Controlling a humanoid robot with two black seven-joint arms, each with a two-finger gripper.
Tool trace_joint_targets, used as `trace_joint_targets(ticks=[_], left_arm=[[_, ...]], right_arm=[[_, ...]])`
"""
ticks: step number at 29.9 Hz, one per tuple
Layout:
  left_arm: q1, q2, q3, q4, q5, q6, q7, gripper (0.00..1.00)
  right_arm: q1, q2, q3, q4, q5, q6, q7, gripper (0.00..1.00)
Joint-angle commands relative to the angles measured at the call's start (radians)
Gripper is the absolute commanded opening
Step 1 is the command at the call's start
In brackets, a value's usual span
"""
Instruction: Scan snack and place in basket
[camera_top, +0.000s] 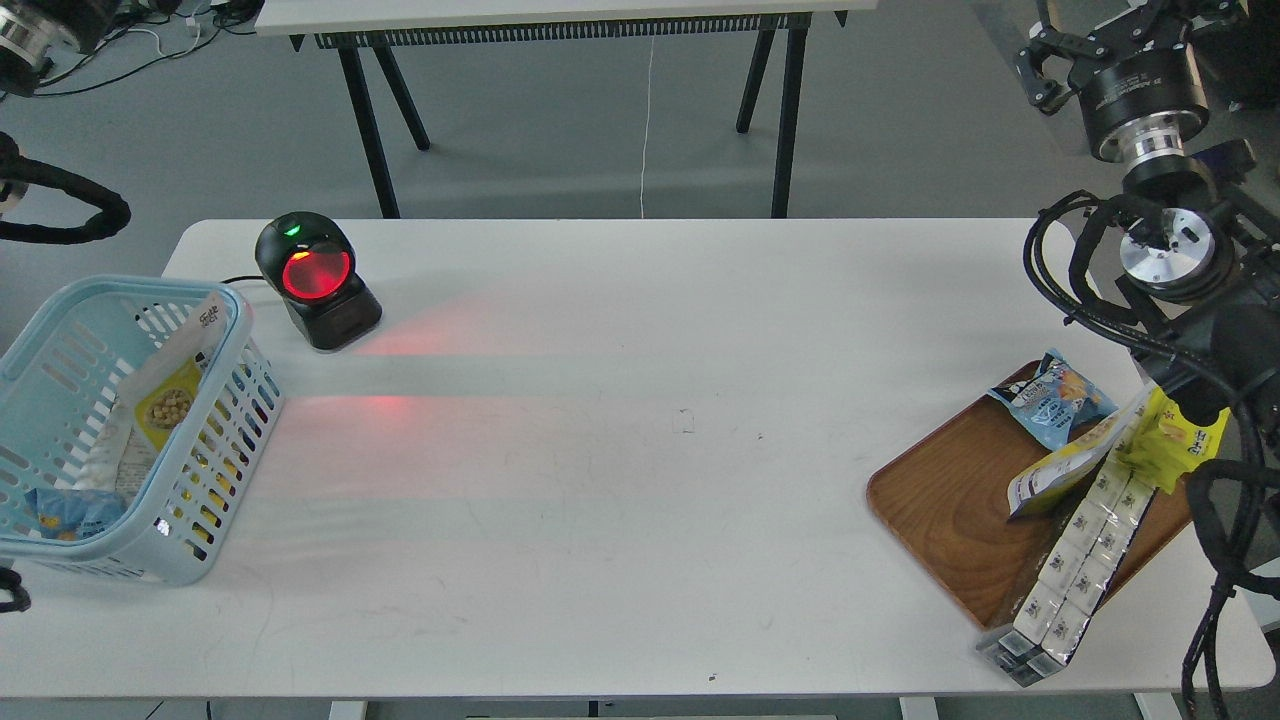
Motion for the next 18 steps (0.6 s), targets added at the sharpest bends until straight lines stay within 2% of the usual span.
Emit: trace_joint_targets(ticks=[1, 3, 8, 15, 18], left_arm=[[0.009, -0.106, -0.109, 0.071, -0.16, -0.001, 0.131, 1.0], [0.013, -0.148, -0.138, 0.12, -0.261, -0.001, 0.185, 1.0], [0.021, -0.226, -0.143, 0.212, -0.395, -0.001, 0.197, 1.0], [0.122, -0.288, -0.143, 0.211, -0.403, -0.001, 0.199, 1.0], [0.13, -0.295, -0.145, 0.206, -0.404, -0.001, 0.199, 1.0]], right_arm=[[0.007, 0.003, 0.003, -0.01, 0.0, 0.0, -0.026, 1.0], [0.014, 0.005, 0.007, -0.01, 0.004, 0.0, -0.055, 1.0], [0.011, 0.011, 0.07, -0.01, 0.008, 0.0, -0.134, 1.0], [-0.065, 0.017, 0.092, -0.01, 0.008, 0.0, -0.137, 1.0], [-0.073, 0.017, 0.119, -0.012, 0.008, 0.0, -0.135, 1.0]])
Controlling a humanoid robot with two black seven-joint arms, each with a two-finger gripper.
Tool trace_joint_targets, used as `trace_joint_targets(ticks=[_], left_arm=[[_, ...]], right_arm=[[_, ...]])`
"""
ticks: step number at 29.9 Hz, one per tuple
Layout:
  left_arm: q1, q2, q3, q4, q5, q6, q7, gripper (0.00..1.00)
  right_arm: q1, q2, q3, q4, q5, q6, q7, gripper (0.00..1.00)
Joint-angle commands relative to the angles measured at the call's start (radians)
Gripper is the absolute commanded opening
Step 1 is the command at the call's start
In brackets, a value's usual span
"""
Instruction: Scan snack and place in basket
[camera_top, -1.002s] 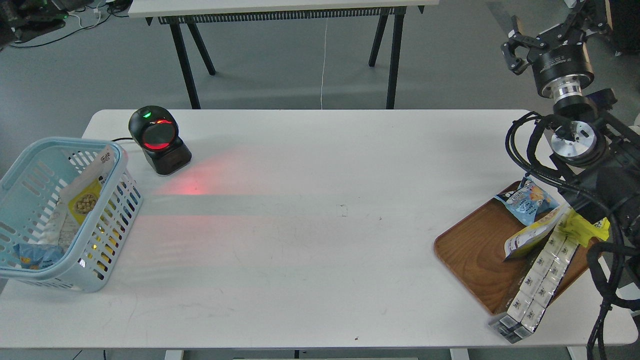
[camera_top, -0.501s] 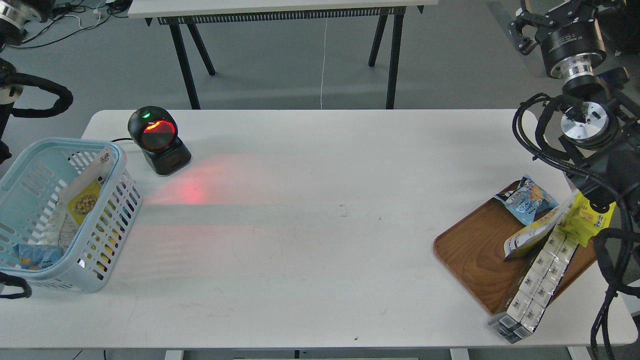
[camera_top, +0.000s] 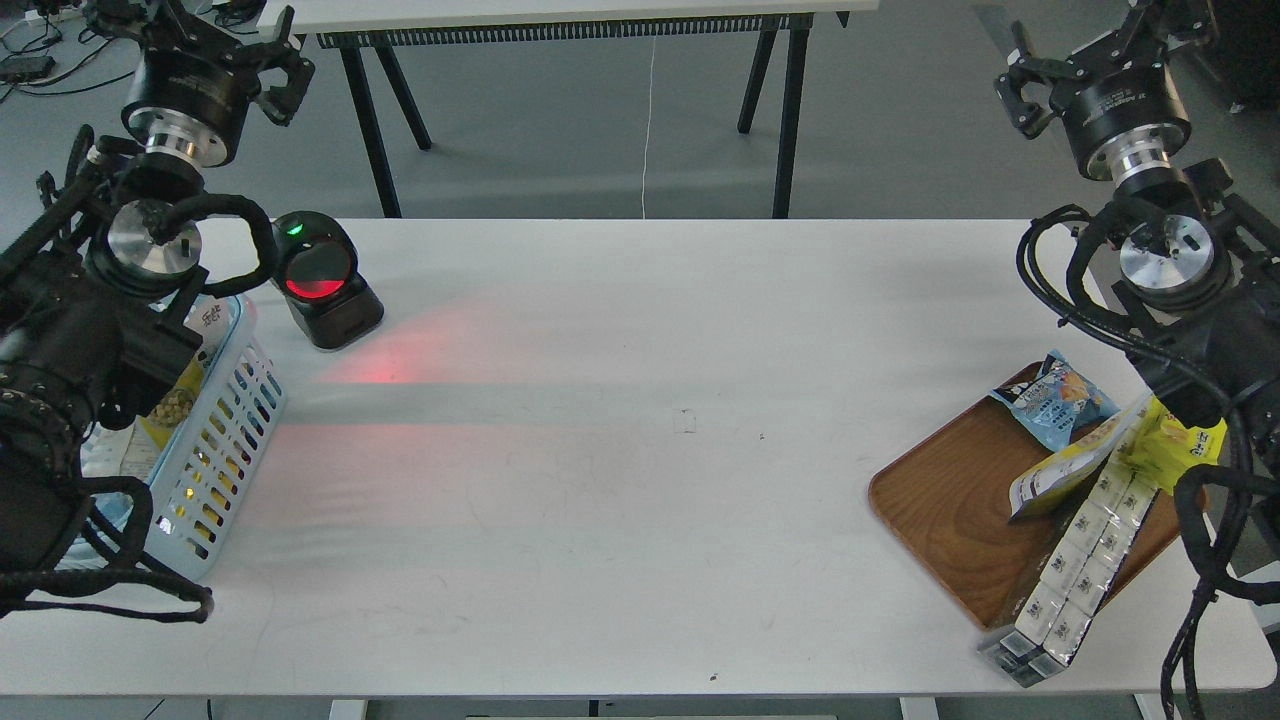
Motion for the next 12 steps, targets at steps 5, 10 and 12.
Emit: trace_joint_targets(ticks=[5, 10, 12], left_arm=[[0.012, -0.008, -0.005, -0.005, -0.004, 0.0, -0.008, 1.0], [0.011, -0.021, -0.006, -0.006, -0.004, 0.0, -0.012, 1.0], [0.009, -0.028, -0.005, -0.008, -0.004, 0.0, -0.012, 1.0]], right_arm=[[-0.016, -0.002, 0.042, 0.002, 0.0, 0.0, 0.0, 1.0], [-0.009, -0.002, 0.039, 0.013, 0.0, 0.0, 0.005, 1.0], [-0.006, -0.006, 0.037, 0.013, 0.0, 0.0, 0.002, 1.0]])
